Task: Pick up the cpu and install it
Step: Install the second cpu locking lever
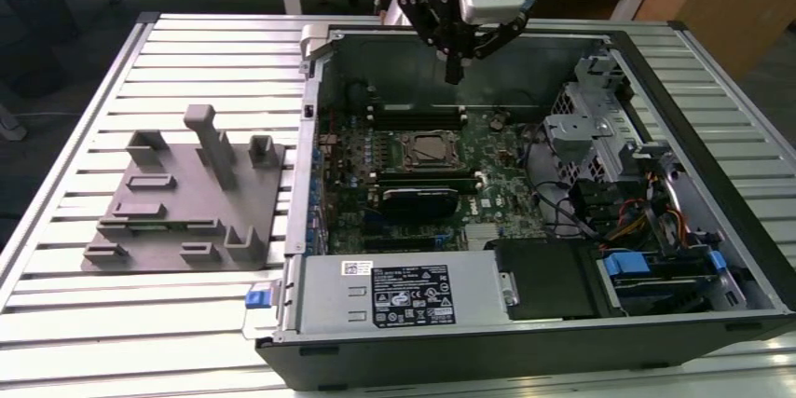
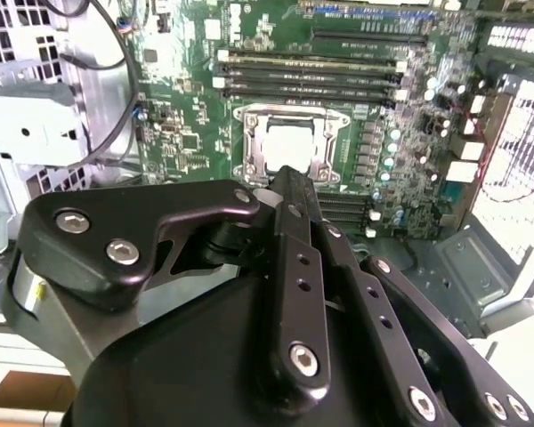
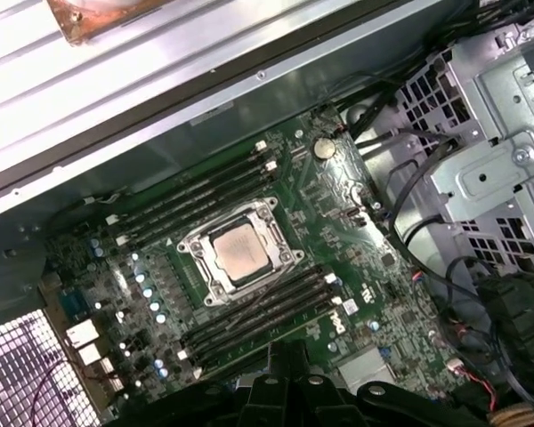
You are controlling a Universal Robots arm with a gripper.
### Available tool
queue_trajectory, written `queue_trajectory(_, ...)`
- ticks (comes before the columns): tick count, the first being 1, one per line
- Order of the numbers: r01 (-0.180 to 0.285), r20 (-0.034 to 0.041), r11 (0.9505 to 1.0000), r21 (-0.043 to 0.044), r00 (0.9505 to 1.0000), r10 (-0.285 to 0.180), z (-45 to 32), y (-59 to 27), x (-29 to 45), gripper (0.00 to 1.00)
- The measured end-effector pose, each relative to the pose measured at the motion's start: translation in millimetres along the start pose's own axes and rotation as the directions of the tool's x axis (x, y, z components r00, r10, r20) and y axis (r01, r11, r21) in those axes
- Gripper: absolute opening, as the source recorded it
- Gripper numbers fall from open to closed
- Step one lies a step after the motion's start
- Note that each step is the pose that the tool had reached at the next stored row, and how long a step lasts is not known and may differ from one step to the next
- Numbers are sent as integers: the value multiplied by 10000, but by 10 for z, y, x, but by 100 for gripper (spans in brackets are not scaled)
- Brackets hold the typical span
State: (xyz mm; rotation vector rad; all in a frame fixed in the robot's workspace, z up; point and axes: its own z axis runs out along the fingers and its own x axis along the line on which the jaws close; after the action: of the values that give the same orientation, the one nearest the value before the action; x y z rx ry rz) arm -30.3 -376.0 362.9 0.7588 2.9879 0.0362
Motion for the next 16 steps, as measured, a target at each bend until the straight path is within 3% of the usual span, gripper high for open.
queue_trajectory(1,-4,-31,10000,-59,10000,4,10,0,1,11)
queue_trajectory(3,-9,-50,10000,-95,10000,8,34,-2,3,11)
queue_trajectory(9,-7,-53,10000,-98,10000,7,128,-10,16,11)
queue_trajectory(16,-7,-52,10000,-97,10000,7,203,-49,86,11)
